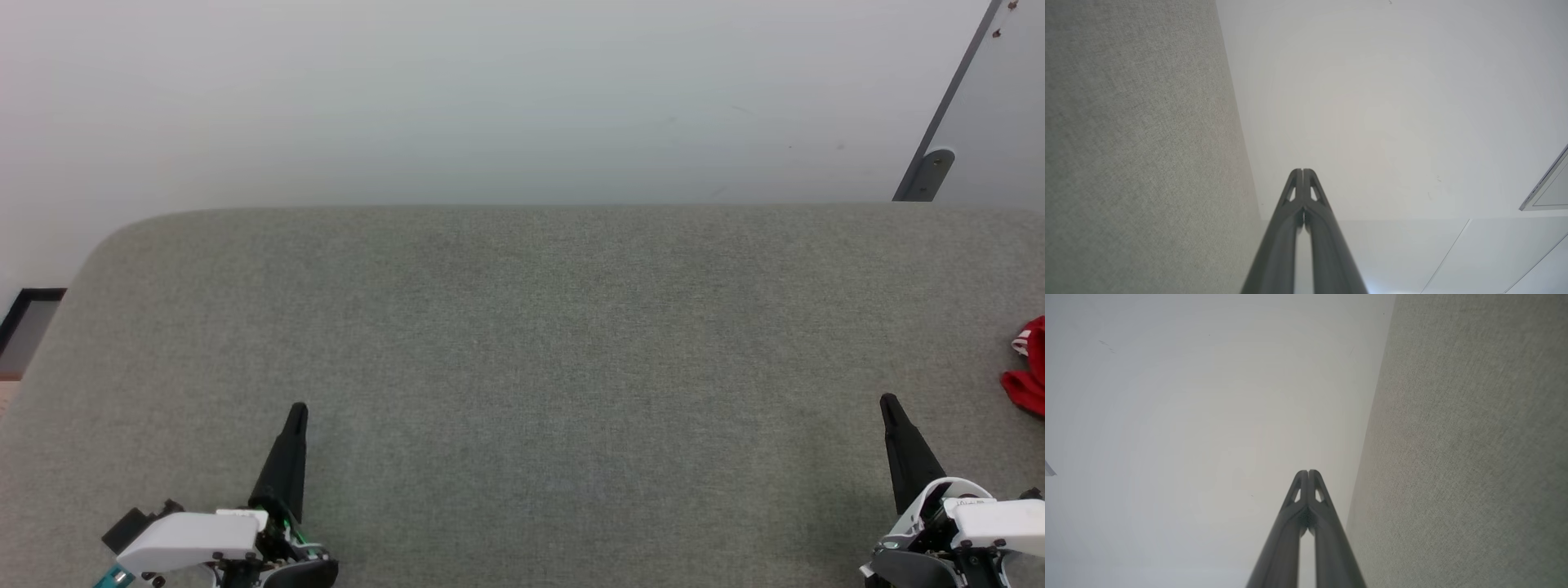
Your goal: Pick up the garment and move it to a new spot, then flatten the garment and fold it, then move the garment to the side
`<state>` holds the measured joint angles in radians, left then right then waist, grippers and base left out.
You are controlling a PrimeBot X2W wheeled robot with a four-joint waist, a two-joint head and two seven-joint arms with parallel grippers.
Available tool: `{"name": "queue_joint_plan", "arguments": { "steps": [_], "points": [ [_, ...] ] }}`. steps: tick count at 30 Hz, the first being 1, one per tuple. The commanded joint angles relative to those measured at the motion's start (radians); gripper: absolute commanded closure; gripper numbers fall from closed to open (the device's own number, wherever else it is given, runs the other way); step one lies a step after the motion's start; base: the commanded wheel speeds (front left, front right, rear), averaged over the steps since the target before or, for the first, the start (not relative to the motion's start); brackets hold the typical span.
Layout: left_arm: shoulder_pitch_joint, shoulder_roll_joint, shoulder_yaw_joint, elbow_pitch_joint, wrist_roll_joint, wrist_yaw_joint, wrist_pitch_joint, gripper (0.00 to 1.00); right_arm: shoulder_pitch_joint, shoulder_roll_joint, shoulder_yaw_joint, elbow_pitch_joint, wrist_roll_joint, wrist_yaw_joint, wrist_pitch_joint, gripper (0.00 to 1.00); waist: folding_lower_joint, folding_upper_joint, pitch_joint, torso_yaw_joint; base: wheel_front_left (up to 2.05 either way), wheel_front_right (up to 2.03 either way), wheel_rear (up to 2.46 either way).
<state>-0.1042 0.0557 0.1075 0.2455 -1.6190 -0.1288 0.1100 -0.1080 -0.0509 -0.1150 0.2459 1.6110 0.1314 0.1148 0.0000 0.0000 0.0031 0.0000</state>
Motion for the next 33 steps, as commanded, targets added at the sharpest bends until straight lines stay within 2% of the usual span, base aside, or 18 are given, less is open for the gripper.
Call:
{"name": "queue_joint_plan", "arguments": {
  "steps": [1, 33],
  "points": [
    [-0.010, -0.003, 0.003, 0.001, 0.004, -0.004, 0.003, 1.00, -0.003, 0.003, 0.001, 0.000, 0.004, -0.001, 0.002, 1.00, 0.0000, 0.0000, 0.000, 0.000, 0.00, 0.00, 0.00],
    [-0.010, -0.004, 0.006, 0.002, 0.006, -0.004, 0.003, 1.00, -0.003, 0.003, 0.002, 0.000, 0.004, -0.001, 0.001, 1.00, 0.0000, 0.0000, 0.000, 0.000, 0.00, 0.00, 0.00]
  ]
}}
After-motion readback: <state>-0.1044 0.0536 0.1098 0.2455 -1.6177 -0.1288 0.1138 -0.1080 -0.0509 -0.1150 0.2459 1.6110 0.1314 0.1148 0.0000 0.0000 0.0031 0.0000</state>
